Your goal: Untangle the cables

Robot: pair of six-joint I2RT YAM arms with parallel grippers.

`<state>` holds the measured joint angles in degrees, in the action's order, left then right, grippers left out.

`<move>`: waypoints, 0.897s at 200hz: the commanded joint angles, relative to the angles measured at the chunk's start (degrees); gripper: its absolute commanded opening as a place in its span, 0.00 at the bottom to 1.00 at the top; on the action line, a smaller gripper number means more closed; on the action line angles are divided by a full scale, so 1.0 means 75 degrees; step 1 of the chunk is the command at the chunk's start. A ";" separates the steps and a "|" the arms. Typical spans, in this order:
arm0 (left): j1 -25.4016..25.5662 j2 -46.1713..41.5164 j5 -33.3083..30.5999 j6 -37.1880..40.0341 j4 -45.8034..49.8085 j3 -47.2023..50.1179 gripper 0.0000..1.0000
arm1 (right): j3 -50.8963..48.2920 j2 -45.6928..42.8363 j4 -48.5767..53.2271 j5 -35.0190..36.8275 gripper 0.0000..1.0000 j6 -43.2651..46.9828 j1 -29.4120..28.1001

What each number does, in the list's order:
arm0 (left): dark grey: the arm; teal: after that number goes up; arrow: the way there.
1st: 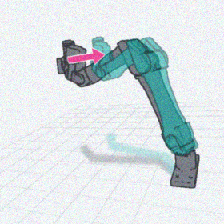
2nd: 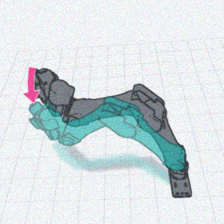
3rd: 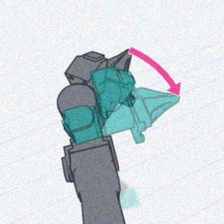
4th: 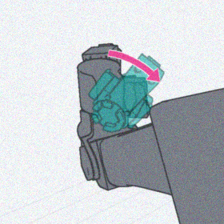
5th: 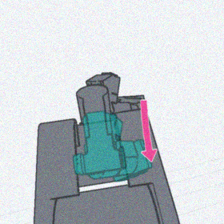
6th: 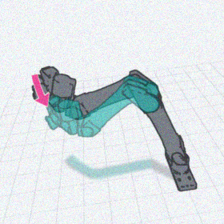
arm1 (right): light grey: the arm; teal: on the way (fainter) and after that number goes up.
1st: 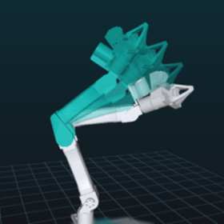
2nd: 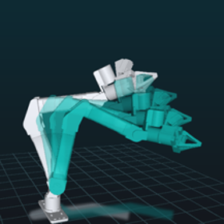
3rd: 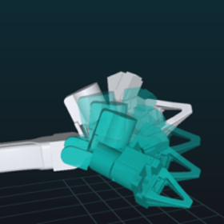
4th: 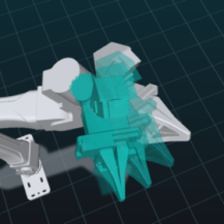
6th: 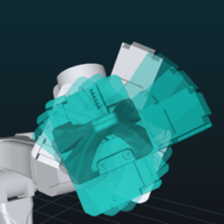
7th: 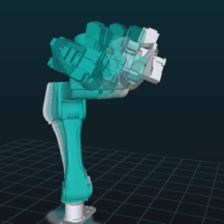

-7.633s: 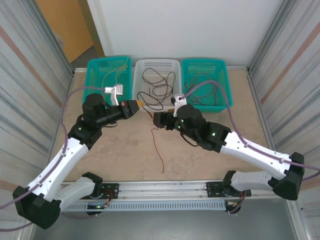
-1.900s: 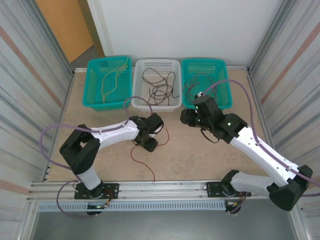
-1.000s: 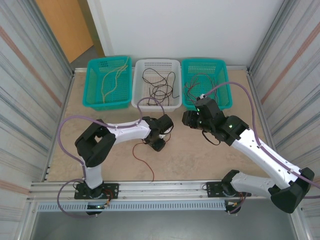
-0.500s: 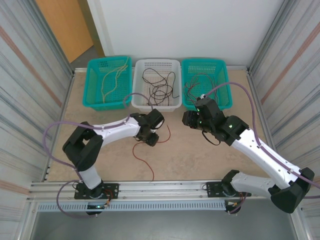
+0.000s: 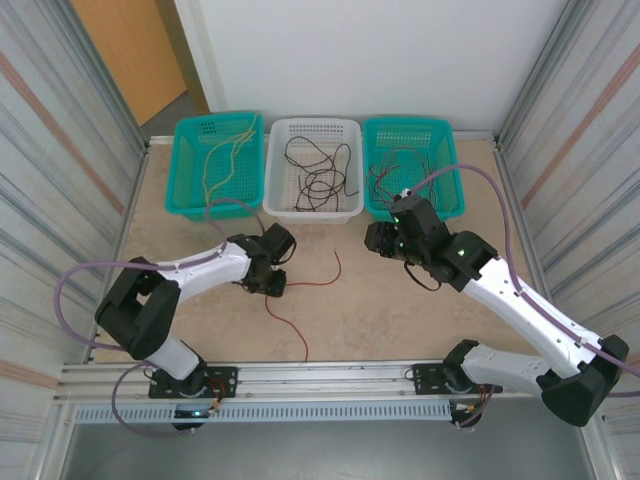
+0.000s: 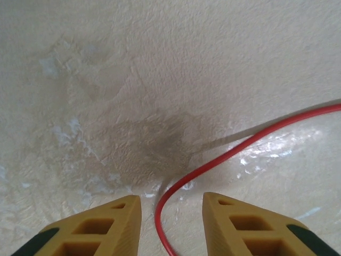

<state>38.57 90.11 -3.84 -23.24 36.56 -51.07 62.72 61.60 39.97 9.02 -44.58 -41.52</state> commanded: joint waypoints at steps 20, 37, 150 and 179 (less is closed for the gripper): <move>-0.0075 0.0387 0.0257 -0.0242 -0.0270 0.0078 0.34 | 0.0128 -0.0370 0.0184 0.0157 0.45 -0.0115 0.0028; -0.0087 0.0509 0.0199 -0.0234 -0.0269 0.0024 0.30 | 0.0145 -0.0370 0.0196 0.0157 0.45 -0.0127 0.0036; -0.0007 -0.2415 0.1310 -0.0186 -0.1155 -0.0029 0.00 | 0.0438 0.0247 -0.0601 -0.0239 0.49 -0.0189 -0.0795; 0.0026 -0.3652 0.1666 -0.0191 -0.1680 -0.0030 0.00 | 0.0930 0.0919 -0.0935 -0.0165 0.52 -0.0161 -0.1502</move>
<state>38.37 69.10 4.78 -24.75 27.99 -50.87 66.00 65.36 36.93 7.66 -45.01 -49.36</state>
